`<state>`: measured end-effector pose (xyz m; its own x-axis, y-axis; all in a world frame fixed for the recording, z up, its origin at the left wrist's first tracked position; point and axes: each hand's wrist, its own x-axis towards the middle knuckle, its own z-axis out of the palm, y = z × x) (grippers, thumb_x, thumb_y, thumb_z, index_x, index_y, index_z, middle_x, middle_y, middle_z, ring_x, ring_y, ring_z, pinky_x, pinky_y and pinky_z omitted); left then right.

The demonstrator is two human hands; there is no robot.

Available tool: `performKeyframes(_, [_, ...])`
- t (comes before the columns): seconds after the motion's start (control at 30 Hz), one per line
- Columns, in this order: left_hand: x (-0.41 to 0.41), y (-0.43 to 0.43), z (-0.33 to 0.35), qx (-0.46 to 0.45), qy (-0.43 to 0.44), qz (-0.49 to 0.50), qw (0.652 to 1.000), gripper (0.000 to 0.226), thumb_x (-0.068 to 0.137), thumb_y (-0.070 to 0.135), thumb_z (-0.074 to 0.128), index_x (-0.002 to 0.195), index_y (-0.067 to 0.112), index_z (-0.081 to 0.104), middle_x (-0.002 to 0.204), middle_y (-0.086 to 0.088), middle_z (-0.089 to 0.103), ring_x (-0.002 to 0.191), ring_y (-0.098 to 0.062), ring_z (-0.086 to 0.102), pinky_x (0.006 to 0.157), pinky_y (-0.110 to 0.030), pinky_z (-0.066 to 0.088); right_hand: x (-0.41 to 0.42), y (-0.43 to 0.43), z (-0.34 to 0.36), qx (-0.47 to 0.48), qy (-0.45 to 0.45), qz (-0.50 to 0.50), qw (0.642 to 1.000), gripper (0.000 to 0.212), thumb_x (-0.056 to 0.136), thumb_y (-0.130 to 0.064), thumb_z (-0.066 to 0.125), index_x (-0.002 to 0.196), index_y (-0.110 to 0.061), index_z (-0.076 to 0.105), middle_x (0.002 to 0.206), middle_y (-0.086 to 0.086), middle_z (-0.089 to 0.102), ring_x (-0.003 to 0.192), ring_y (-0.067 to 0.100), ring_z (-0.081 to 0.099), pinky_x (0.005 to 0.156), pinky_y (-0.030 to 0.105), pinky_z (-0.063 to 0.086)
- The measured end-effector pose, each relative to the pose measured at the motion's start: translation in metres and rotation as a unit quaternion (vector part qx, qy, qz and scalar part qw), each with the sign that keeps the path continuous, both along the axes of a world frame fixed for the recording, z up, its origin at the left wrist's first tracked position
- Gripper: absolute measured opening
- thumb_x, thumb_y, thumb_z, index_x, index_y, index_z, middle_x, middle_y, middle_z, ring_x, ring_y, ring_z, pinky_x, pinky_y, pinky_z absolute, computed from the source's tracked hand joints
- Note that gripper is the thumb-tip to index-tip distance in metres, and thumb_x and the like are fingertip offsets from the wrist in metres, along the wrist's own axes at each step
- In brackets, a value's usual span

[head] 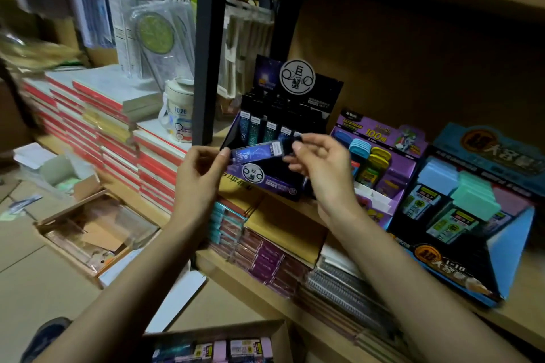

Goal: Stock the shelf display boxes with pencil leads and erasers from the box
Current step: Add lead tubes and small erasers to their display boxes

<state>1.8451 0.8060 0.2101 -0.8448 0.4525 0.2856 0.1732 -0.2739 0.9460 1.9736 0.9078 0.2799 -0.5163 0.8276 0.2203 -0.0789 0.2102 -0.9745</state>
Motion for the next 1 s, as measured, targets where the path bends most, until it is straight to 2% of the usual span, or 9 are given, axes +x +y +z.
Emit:
performKeyframes(0.07, [-0.011,0.009,-0.004,-0.046,0.037,0.004,0.998,0.01,0.088,0.031,0.063,0.092,0.023,0.059,0.095,0.003,0.065,0.083,-0.002,0.06,0.073,-0.019,0.045,-0.02,0.017,0.017,0.087,-0.027,-0.042,0.995,0.016,0.089,-0.006,0.061,0.083,-0.021,0.058,0.085,0.007,0.064,0.077,0.02,0.065,0.062,0.023,0.054])
performKeyframes(0.13, [-0.023,0.015,-0.012,-0.123,0.09,0.033,0.988,0.037,0.084,0.036,0.067,0.113,0.017,0.054,0.115,-0.003,0.053,0.098,-0.009,0.053,0.084,-0.023,0.041,-0.04,0.032,0.031,0.148,-0.053,-0.064,0.985,0.016,0.086,-0.008,0.064,0.079,-0.023,0.061,0.086,0.005,0.065,0.087,0.027,0.065,0.074,0.036,0.057])
performKeyframes(0.27, [-0.038,0.022,-0.026,-0.215,0.139,0.014,0.966,0.079,0.077,0.038,0.073,0.141,0.009,0.034,0.137,-0.01,0.04,0.125,-0.019,0.04,0.101,-0.025,0.034,-0.069,0.051,0.039,0.247,-0.1,-0.074,0.961,0.007,0.087,-0.012,0.065,0.09,-0.018,0.064,0.086,-0.004,0.064,0.088,0.017,0.065,0.081,0.042,0.056])
performKeyframes(0.33, [-0.036,0.026,-0.032,-0.198,0.114,-0.016,0.973,0.078,0.079,0.034,0.072,0.141,0.009,0.033,0.139,-0.009,0.042,0.127,-0.021,0.042,0.103,-0.027,0.037,-0.082,0.053,0.036,0.28,-0.105,-0.071,0.952,0.007,0.087,-0.011,0.065,0.093,-0.014,0.066,0.083,-0.007,0.062,0.086,0.014,0.063,0.081,0.038,0.056])
performKeyframes(0.4, [-0.031,0.03,-0.035,-0.162,0.128,-0.01,0.978,0.062,0.081,0.029,0.07,0.134,0.012,0.042,0.126,-0.002,0.051,0.118,-0.018,0.05,0.093,-0.021,0.042,-0.091,0.051,0.031,0.32,-0.111,-0.067,0.938,0.009,0.087,-0.011,0.065,0.095,-0.011,0.067,0.085,-0.004,0.064,0.086,0.013,0.062,0.082,0.032,0.054])
performKeyframes(0.5, [-0.027,0.031,-0.034,-0.134,0.152,0.002,0.979,0.052,0.083,0.027,0.068,0.129,0.013,0.047,0.116,0.005,0.051,0.109,-0.014,0.052,0.091,-0.028,0.045,-0.097,0.045,0.023,0.398,-0.123,-0.05,0.908,0.009,0.087,-0.012,0.064,0.094,-0.008,0.067,0.089,0.001,0.065,0.084,0.012,0.059,0.077,0.02,0.047])
performKeyframes(0.7, [-0.034,0.028,-0.034,-0.133,0.143,-0.017,0.981,0.052,0.083,0.024,0.069,0.13,0.011,0.049,0.124,-0.005,0.056,0.11,-0.017,0.056,0.096,-0.039,0.047,-0.099,0.042,0.02,0.433,-0.122,-0.045,0.892,0.009,0.086,-0.01,0.064,0.093,-0.005,0.068,0.087,0.005,0.067,0.083,0.015,0.061,0.075,0.023,0.047])
performKeyframes(0.9, [-0.036,0.028,-0.037,-0.126,0.143,-0.01,0.982,0.05,0.085,0.024,0.068,0.131,0.016,0.048,0.125,-0.001,0.056,0.106,-0.007,0.053,0.09,-0.022,0.043,-0.104,0.044,0.015,0.426,-0.134,-0.046,0.893,0.01,0.086,-0.009,0.065,0.094,-0.005,0.069,0.085,-0.001,0.064,0.081,0.009,0.057,0.069,0.002,0.037])
performKeyframes(1.0, [-0.037,0.029,-0.037,-0.124,0.146,-0.005,0.981,0.05,0.085,0.023,0.068,0.131,0.015,0.048,0.125,0.0,0.056,0.105,-0.005,0.052,0.087,-0.018,0.04,-0.112,0.045,0.014,0.408,-0.149,-0.049,0.899,0.011,0.086,-0.01,0.065,0.094,-0.005,0.07,0.088,0.003,0.067,0.082,0.008,0.058,0.069,0.001,0.038])
